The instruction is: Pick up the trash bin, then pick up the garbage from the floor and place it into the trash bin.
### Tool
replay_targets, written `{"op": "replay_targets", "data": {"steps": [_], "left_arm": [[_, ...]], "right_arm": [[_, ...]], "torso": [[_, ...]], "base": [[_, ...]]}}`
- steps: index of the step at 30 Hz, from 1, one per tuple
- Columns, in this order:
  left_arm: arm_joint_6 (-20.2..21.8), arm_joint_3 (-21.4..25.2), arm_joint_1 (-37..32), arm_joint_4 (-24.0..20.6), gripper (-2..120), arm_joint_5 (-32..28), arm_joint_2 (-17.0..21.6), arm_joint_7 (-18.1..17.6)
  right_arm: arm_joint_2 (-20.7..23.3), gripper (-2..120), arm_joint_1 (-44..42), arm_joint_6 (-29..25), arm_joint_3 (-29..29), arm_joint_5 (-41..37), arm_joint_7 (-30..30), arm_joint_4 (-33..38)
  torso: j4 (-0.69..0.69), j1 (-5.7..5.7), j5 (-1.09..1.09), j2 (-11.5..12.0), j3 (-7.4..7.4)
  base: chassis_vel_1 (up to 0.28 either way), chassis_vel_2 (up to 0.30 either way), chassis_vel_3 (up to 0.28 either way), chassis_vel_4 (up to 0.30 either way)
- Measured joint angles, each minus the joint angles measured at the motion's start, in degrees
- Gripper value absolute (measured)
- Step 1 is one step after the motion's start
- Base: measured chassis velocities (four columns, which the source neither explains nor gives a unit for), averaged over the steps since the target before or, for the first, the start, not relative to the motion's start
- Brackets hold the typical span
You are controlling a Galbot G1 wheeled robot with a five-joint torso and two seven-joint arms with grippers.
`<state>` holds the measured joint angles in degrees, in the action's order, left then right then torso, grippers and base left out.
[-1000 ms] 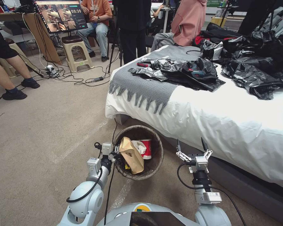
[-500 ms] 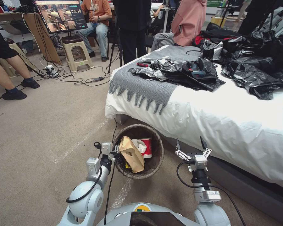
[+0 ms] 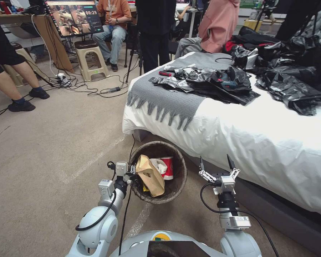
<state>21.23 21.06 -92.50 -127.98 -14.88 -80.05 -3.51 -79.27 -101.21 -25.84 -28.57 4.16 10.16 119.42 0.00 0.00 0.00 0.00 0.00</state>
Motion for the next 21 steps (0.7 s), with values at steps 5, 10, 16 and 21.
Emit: {"op": "replay_targets", "data": {"steps": [5,10,16,21], "left_arm": [[0.02,0.00,0.05,-0.09,0,-0.14,0.01,0.01],[0.07,-0.01,0.05,-0.15,0,-0.20,0.02,0.02],[0.17,-0.06,0.05,-0.31,0,-0.20,0.02,0.02],[0.22,-0.08,0.07,-0.38,0,-0.20,-0.02,0.02]], "right_arm": [[0.05,100,0.33,0.29,0.00,-0.08,-0.02,0.07],[0.10,100,0.39,0.41,0.02,-0.11,-0.09,0.08],[0.24,100,0.45,0.41,0.03,-0.24,-0.27,0.09],[0.28,100,0.47,0.41,0.03,-0.28,-0.39,0.14]], "torso": [[0.00,0.00,0.00,0.00,0.00],[0.00,0.00,0.00,0.00,0.00],[-0.01,0.00,0.00,0.00,0.00],[-0.01,0.00,0.00,0.00,0.00]], "base": [[0.057,0.077,0.057,0.061],[0.079,0.082,0.082,0.095],[0.110,0.112,0.116,0.126],[0.123,0.129,0.134,0.130]]}}
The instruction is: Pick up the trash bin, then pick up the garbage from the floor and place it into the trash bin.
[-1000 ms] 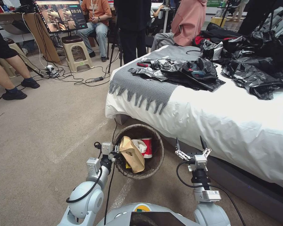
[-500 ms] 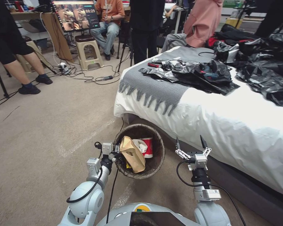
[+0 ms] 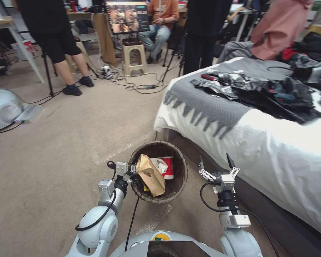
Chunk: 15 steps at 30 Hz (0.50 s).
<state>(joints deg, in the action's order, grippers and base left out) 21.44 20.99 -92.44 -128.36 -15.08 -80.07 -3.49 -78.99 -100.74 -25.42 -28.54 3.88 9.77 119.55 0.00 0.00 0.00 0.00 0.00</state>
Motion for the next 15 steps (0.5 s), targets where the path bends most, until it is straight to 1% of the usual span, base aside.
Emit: {"op": "replay_targets", "data": {"steps": [7,11,15], "left_arm": [[0.12,0.00,-0.02,-0.12,0,0.01,-0.06,-0.03],[0.14,0.06,-0.02,-0.14,0,0.05,-0.11,-0.07],[0.14,0.05,-0.01,-0.18,0,0.06,-0.15,-0.06]], "right_arm": [[0.05,100,0.20,-0.01,0.00,-0.09,-0.20,0.00],[0.02,100,0.27,-0.05,0.00,-0.09,-0.22,-0.05],[0.01,100,0.27,-0.17,-0.02,-0.09,-0.26,-0.14]], "torso": [[0.01,0.00,0.00,0.00,0.00],[-0.01,0.00,0.00,0.00,0.00],[0.01,0.00,0.00,0.00,0.00]], "base": [[0.112,0.123,0.131,0.125],[0.129,0.137,0.131,0.124],[0.113,0.122,0.106,0.117]]}}
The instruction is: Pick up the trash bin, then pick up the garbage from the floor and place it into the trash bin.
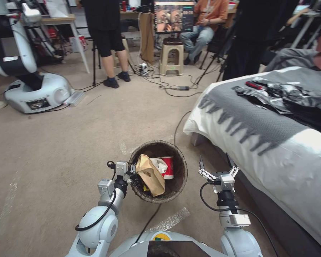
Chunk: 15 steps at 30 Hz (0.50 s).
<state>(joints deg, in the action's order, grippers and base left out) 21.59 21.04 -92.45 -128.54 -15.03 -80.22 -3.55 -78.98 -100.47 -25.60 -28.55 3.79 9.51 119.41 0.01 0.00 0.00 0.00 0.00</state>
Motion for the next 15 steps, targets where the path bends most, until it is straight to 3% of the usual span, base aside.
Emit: {"op": "replay_targets", "data": {"steps": [15], "left_arm": [[0.00,0.13,0.06,-0.22,0,-0.02,-0.09,0.00]], "right_arm": [[-0.13,100,0.05,-0.20,-0.06,0.02,-0.25,0.09]], "torso": [[-0.01,0.00,0.00,0.00,0.00]], "base": [[0.122,0.132,0.125,0.127]]}}
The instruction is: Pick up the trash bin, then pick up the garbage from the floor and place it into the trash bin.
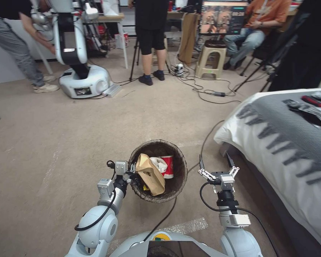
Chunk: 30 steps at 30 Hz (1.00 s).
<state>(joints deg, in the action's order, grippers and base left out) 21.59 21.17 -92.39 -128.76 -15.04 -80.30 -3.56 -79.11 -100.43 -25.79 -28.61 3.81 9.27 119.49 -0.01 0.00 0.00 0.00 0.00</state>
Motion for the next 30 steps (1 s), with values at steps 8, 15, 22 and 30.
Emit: {"op": "replay_targets", "data": {"steps": [8,15,22,30], "left_arm": [[0.00,-0.01,0.07,0.09,0,0.01,-0.01,0.00],[0.00,0.02,0.13,0.22,0,0.01,-0.11,-0.02],[-0.02,0.02,0.11,0.25,0,0.04,-0.09,-0.03],[-0.46,-0.24,0.01,0.44,0,0.38,-0.05,-0.07]], "right_arm": [[-0.02,100,0.00,-0.06,-0.04,-0.06,0.00,0.01],[-0.03,100,0.20,-0.06,-0.01,-0.10,-0.11,0.01],[-0.03,100,0.20,-0.18,-0.01,-0.11,-0.30,-0.03],[-0.01,100,0.09,-0.34,-0.04,-0.15,-0.59,0.22]], "torso": [[0.01,0.00,0.00,0.00,0.00],[-0.01,0.00,0.00,0.00,0.00],[0.01,0.00,0.00,0.00,0.00],[0.00,0.01,0.00,0.00,0.00]], "base": [[0.118,0.118,0.113,0.130],[0.128,0.142,0.143,0.135],[0.110,0.114,0.110,0.123],[0.090,0.088,0.088,0.093]]}}
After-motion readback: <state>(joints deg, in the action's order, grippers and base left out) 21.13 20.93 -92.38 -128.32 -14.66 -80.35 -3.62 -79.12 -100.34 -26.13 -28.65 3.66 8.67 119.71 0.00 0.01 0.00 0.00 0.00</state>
